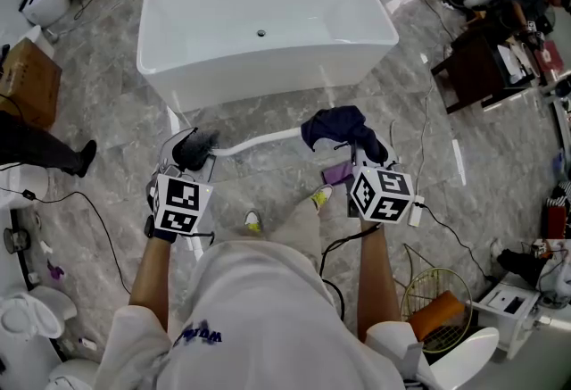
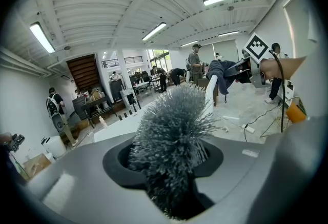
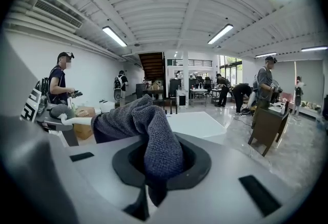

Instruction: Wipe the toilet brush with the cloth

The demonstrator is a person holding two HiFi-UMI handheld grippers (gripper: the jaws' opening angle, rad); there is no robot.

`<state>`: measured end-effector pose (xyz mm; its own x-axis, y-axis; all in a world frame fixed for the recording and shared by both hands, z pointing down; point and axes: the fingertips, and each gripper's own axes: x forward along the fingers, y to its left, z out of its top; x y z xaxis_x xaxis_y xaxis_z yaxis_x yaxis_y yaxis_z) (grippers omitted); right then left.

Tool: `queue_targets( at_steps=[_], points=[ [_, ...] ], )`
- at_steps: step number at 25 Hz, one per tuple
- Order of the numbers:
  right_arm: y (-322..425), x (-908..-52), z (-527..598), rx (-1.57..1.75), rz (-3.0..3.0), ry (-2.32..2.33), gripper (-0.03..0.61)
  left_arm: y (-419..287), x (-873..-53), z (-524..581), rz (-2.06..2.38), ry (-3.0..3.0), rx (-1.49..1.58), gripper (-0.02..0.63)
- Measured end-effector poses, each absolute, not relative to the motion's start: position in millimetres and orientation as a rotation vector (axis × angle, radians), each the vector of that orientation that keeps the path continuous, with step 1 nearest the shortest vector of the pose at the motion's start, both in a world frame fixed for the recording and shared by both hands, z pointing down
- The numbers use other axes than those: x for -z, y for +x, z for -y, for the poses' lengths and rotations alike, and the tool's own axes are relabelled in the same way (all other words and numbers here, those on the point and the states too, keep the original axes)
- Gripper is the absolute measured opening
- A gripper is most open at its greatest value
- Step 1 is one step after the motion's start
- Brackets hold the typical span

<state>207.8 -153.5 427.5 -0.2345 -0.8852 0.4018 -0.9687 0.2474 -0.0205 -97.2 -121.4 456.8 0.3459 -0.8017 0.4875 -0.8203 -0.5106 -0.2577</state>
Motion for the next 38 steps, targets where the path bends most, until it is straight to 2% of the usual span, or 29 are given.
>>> queue_targets(
  at_steps=[38],
  points=[
    [224,-438,164,-0.35,2.092,1.797,0.034,-120,-468,120,1.55,2.534,-0.948,0.178]
  ],
)
